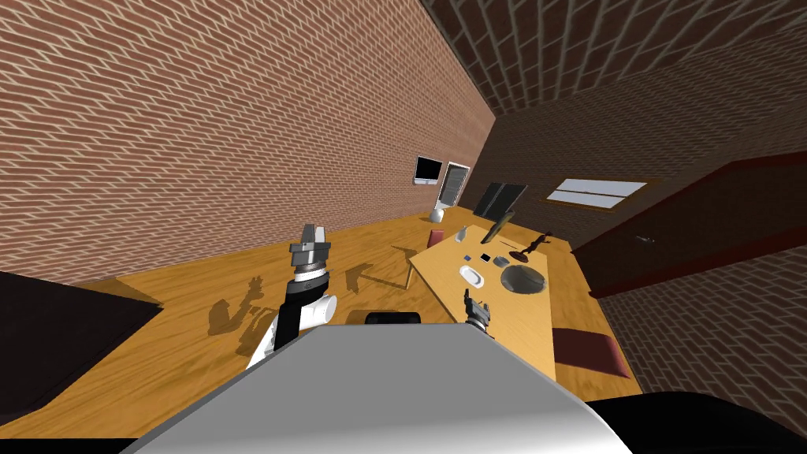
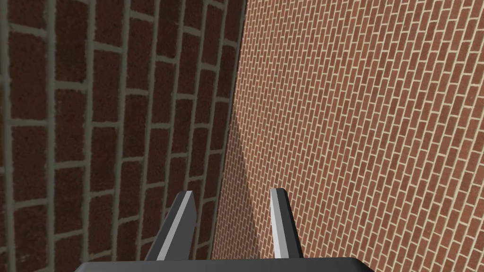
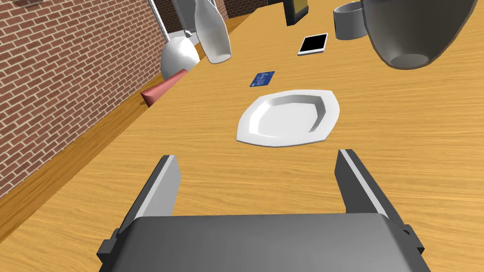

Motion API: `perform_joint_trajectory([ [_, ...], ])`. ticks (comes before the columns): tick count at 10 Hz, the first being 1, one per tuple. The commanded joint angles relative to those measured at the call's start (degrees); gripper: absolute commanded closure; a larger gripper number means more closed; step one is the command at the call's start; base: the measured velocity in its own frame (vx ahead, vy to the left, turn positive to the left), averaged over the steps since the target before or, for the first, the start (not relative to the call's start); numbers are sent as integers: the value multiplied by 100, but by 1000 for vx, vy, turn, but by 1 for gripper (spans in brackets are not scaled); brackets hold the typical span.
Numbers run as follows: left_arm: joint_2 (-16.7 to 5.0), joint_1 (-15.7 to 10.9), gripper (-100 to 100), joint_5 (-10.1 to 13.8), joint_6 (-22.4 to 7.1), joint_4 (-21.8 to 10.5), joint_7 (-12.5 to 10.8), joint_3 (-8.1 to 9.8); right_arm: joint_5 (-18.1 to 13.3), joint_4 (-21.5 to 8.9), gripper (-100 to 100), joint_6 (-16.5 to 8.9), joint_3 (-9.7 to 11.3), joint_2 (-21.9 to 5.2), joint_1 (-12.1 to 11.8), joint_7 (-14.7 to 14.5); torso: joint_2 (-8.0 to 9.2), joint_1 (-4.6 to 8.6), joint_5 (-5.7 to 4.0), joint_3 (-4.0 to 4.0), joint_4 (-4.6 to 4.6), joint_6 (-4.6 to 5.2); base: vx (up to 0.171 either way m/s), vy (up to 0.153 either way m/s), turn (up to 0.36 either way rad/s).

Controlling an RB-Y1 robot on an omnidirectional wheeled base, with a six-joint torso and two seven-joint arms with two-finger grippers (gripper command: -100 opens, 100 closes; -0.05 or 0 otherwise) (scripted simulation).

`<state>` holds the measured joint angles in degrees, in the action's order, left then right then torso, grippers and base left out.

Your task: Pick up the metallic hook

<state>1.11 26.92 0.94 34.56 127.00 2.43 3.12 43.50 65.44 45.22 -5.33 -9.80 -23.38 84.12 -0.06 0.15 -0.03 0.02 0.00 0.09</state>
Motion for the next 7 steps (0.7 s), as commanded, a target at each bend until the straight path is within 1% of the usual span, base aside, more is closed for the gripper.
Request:
perform_joint_trajectory([
  [1,0,0,0,0,0,0,0,0,185,-286,-100,67,-58,24,55,286,0,0,0,0,0,0,-12,-20,271],
  [2,0,-1,0,0,0,0,0,-1,185,-315,-100,67,-58,24,55,432,1,1,0,-1,0,-3,-11,-28,111],
  [3,0,0,0,0,0,0,0,0,345,-536,-100,120,-112,34,86,604,0,3,-1,0,0,1,-15,-29,166],
  [4,0,0,0,0,0,0,0,0,345,-566,-100,120,-112,34,86,798,1,5,-1,0,0,-1,-15,-24,128],
  [5,0,0,0,0,0,0,0,0,497,-780,-100,170,-167,47,117,944,1,2,0,-1,0,1,-13,-25,217],
  [6,0,0,0,0,0,0,0,0,497,-809,-100,170,-167,47,117,1093,1,3,0,-1,0,-1,-7,-27,100],
  [7,0,0,0,0,0,0,0,0,643,-1041,-100,217,-224,62,150,1285,-2,4,-1,1,0,1,-8,-26,186],
])
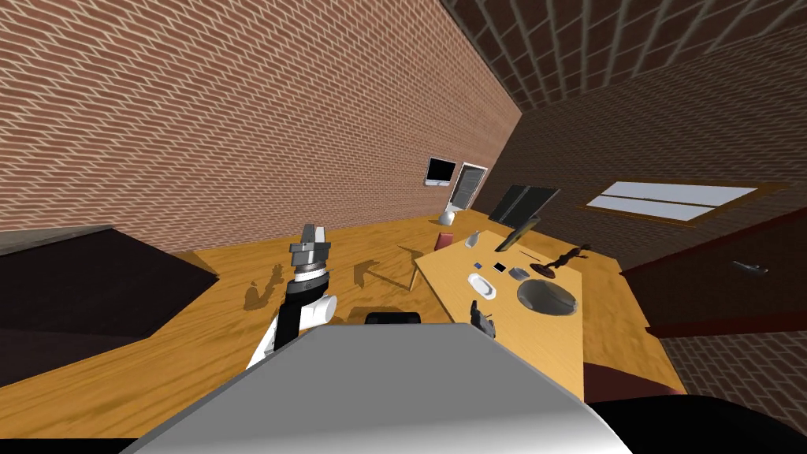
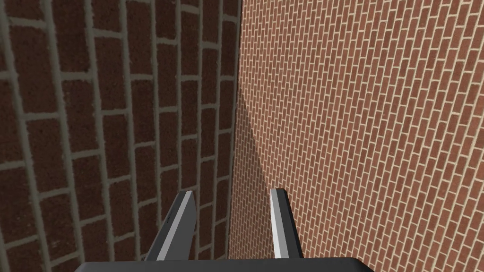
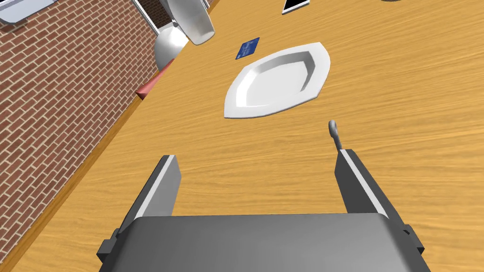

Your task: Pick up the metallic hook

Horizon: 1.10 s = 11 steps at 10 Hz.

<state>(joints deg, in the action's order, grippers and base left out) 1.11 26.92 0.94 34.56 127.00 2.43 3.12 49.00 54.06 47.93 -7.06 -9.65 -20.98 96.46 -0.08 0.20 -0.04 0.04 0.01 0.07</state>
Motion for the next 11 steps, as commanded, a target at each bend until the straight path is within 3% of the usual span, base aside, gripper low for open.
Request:
perform_joint_trajectory([
  [1,0,0,0,0,0,0,0,0,93,97,-100,-54,-51,47,-90,200,0,0,0,0,0,0,-5,-26,110],
  [4,0,1,0,0,0,0,0,1,358,-335,-100,31,-166,81,-24,703,-2,0,1,1,1,4,-3,-29,156],
  [7,0,1,0,0,0,0,0,0,476,-533,-100,68,-223,97,9,1019,-2,2,0,1,1,2,-1,-34,98],
  [11,-1,1,0,0,0,0,0,1,839,-1180,-100,145,-413,154,124,1783,-8,15,-3,5,2,3,12,-58,170],
])
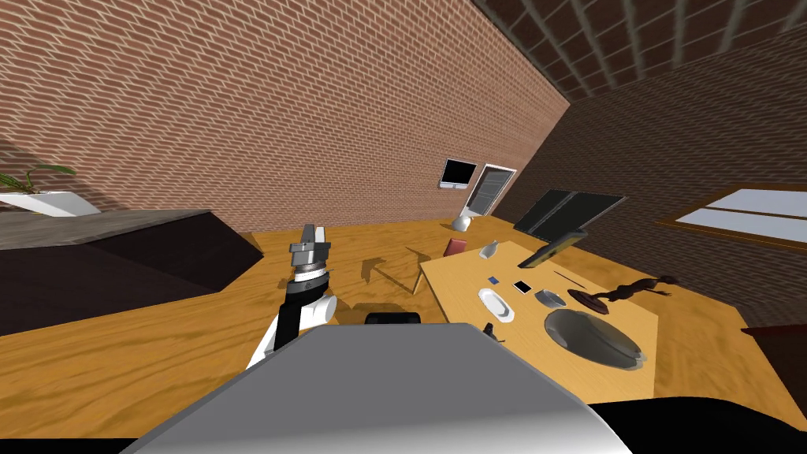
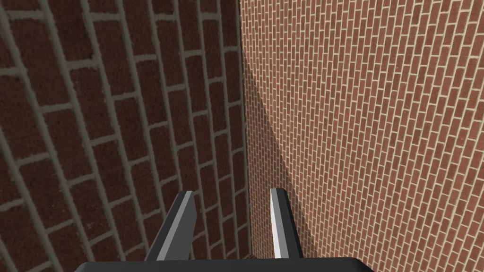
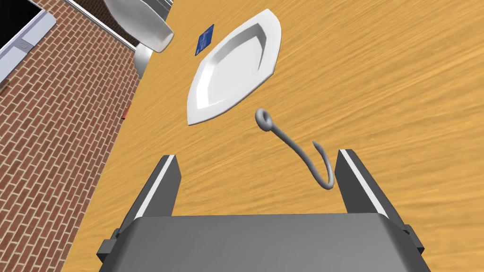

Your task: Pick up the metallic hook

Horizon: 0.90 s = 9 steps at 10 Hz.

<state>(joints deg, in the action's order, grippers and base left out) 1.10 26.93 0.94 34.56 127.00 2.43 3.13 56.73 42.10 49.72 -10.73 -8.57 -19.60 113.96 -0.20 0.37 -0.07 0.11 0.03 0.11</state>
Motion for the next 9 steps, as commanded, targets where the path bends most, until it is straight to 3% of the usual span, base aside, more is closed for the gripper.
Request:
perform_joint_trajectory([
  [1,0,0,0,0,0,0,0,0,172,-193,-100,-36,-99,75,20,249,0,0,0,0,0,0,19,-90,160],
  [2,0,0,0,0,0,0,0,0,80,-285,-100,36,-34,16,88,217,0,6,-1,0,0,-1,5,-46,37],
  [3,0,0,0,0,0,0,0,0,89,-326,0,49,-38,17,101,274,3,-9,1,-1,0,1,1,-9,-5],
  [4,1,0,0,0,0,0,0,0,74,-387,-100,142,-31,80,161,257,5,-22,4,-2,-1,1,27,-112,12],
  [5,0,0,0,0,0,0,0,0,81,-368,-100,89,-34,47,140,268,-3,8,0,1,0,0,18,-73,17],
  [6,0,0,0,0,0,0,0,0,80,-374,100,102,-33,50,146,268,-1,-2,-1,1,1,1,2,-11,-2],
  [9,1,0,0,0,0,0,0,-1,71,-382,100,102,-30,41,138,245,11,-26,1,-10,-10,5,0,-3,4],
])
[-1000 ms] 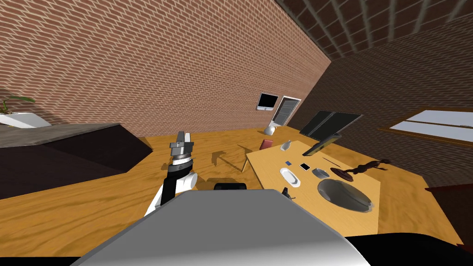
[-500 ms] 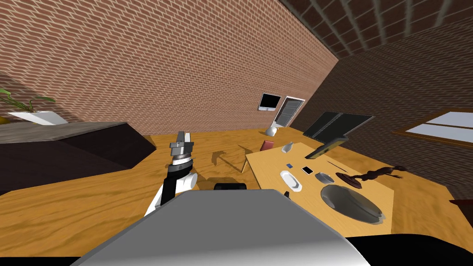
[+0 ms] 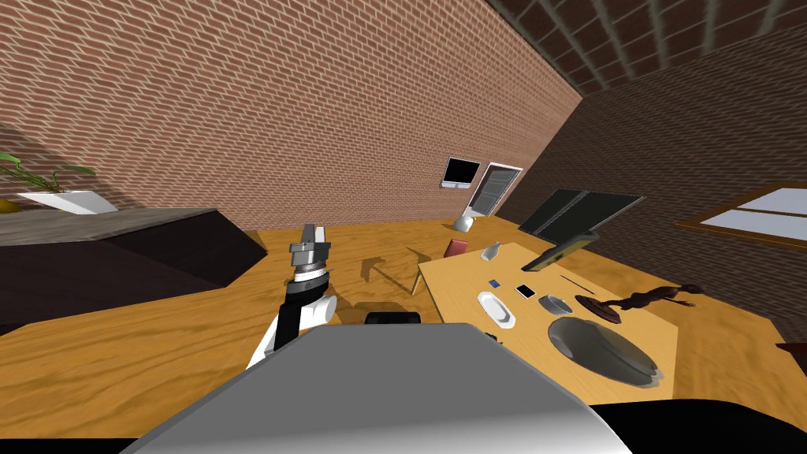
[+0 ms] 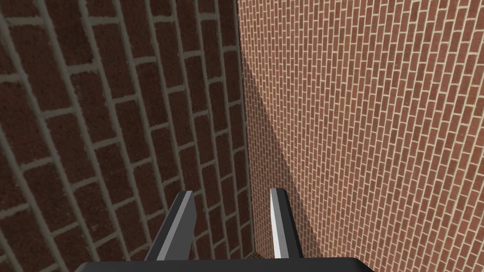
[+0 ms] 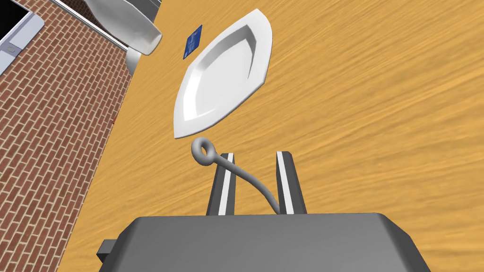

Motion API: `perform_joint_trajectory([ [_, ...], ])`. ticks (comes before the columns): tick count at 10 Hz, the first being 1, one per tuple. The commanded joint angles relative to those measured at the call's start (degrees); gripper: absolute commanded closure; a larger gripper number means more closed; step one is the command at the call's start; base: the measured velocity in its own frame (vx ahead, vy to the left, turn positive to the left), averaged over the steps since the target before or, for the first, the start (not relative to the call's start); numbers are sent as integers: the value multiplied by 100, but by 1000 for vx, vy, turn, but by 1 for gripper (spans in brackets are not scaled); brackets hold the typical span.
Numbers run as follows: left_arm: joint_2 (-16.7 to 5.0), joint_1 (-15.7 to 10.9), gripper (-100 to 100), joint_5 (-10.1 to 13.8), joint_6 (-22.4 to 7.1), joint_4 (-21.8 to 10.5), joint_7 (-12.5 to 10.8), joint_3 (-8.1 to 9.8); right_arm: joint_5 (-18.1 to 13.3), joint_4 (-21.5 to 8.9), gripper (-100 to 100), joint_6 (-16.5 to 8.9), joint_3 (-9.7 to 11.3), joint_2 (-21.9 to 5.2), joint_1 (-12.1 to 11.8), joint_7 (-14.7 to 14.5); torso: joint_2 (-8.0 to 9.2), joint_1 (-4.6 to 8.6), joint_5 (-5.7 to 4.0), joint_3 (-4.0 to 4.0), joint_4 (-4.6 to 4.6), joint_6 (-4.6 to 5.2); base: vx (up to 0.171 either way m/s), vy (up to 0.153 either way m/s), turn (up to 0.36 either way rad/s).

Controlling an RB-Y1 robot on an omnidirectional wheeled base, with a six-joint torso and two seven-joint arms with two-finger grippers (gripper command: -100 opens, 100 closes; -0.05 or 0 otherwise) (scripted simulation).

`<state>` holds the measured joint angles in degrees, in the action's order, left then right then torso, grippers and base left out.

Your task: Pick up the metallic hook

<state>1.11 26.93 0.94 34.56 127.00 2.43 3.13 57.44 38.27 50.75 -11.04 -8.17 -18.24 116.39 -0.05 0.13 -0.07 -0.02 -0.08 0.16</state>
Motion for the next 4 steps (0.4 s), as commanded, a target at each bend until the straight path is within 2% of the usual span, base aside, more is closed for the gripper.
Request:
perform_joint_trajectory([
  [1,0,0,0,0,0,0,0,0,0,0,100,0,0,0,0,0,0,0,0,0,0,0,0,0,0],
  [2,0,0,0,0,0,0,0,0,-1,-1,0,0,0,-1,-1,-2,2,1,0,-2,-1,0,0,0,0],
  [3,0,0,0,0,0,0,0,0,-1,-1,100,0,0,-1,-1,-2,3,1,-1,-2,-1,0,0,0,0],
  [4,0,0,0,0,0,0,0,0,-1,-1,0,0,1,-1,-1,-4,4,1,-1,-3,-2,1,0,0,0],
])
